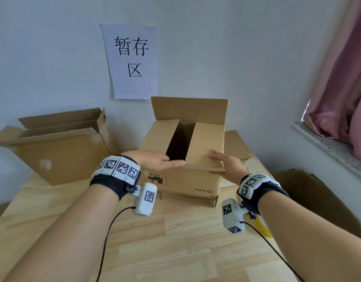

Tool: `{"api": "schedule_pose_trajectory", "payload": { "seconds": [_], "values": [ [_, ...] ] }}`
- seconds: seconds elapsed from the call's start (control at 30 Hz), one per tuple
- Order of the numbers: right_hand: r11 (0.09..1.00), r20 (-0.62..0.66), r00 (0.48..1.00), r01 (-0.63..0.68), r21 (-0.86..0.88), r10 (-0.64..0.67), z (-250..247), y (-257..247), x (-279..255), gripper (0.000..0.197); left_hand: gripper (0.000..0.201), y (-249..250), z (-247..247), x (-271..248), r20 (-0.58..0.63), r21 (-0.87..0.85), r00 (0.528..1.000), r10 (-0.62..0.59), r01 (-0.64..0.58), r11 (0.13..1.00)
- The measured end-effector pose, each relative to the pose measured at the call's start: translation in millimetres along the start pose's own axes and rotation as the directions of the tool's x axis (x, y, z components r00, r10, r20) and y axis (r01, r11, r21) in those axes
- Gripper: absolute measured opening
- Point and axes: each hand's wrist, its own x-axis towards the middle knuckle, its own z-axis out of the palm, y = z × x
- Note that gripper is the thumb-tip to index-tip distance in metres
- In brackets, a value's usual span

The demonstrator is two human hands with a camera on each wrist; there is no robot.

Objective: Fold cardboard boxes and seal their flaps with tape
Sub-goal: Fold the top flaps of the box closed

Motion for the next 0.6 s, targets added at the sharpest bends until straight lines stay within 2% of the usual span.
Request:
{"api": "schedule_pose_trajectory", "payload": {
  "seconds": [0.2,0.33,0.47,0.6],
  "values": [
    [1.000,0.016,1.000,0.015,-0.015,-0.014,0.4,3.6,2.2,0.059,0.091,11.4,-3.9,8.9,0.195,-0.053,0.981,-0.005,0.016,0.998],
    [0.999,0.044,0.998,-0.036,0.034,0.034,-4.8,2.2,3.1,0.064,0.072,20.5,-11.7,16.7,0.147,0.019,0.989,-0.026,0.023,1.000],
    [0.993,0.070,0.994,-0.085,0.076,0.080,-9.5,-0.2,5.1,0.059,0.056,21.4,-23.0,22.0,0.173,-0.020,0.985,-0.016,0.019,1.000],
    [0.981,0.092,0.988,-0.133,0.141,0.120,-9.9,2.0,8.8,0.064,0.057,19.3,-29.2,31.6,0.172,-0.020,0.984,-0.044,0.048,0.999]
  ]
}}
